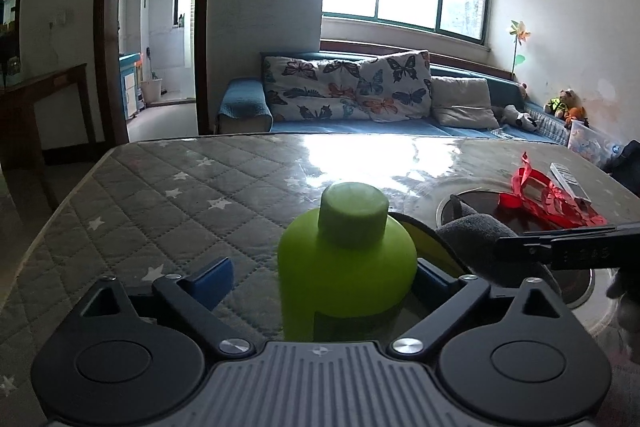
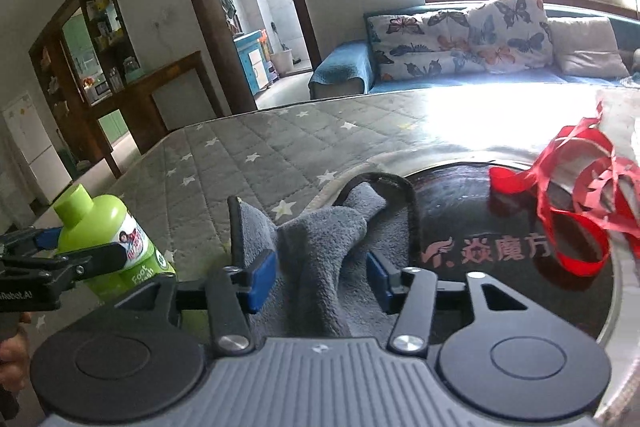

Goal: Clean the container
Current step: 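Lower the cloth beside the cooktop and open the right gripper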

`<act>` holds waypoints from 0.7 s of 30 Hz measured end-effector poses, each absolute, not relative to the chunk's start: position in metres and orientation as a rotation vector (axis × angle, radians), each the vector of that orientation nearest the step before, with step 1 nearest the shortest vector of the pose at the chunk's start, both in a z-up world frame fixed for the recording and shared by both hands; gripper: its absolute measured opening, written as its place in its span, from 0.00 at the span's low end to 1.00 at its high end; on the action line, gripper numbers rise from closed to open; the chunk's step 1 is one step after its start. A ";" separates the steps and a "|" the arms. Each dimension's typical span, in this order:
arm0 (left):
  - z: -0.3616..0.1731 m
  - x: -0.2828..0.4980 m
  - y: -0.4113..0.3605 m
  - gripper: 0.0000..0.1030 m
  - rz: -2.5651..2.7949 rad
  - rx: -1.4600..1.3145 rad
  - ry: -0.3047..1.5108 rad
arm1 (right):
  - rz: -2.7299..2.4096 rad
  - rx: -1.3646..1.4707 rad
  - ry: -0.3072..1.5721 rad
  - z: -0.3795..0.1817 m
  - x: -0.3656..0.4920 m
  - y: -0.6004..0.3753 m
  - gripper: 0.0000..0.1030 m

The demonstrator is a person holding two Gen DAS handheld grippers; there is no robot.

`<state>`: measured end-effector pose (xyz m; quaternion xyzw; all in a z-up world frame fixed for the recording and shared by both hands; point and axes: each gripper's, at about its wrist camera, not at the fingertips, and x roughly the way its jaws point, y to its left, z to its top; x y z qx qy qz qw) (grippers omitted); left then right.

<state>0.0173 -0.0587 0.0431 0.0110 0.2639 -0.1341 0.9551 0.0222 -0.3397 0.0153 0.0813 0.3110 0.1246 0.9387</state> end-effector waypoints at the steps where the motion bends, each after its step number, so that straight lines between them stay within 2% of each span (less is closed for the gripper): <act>1: 0.043 0.014 -0.057 0.99 -0.264 0.026 0.529 | 0.251 0.160 0.631 0.016 0.019 -0.341 0.59; 3: 0.044 0.008 -0.053 1.00 -0.260 0.021 0.522 | 0.241 0.153 0.622 0.017 0.014 -0.344 0.61; 6: 0.043 0.002 -0.047 1.00 -0.254 0.015 0.521 | 0.212 0.140 0.615 0.018 0.009 -0.350 0.71; 21: 0.030 -0.017 0.004 1.00 -0.115 -0.063 0.519 | -0.038 0.165 0.610 0.003 -0.011 -0.426 0.79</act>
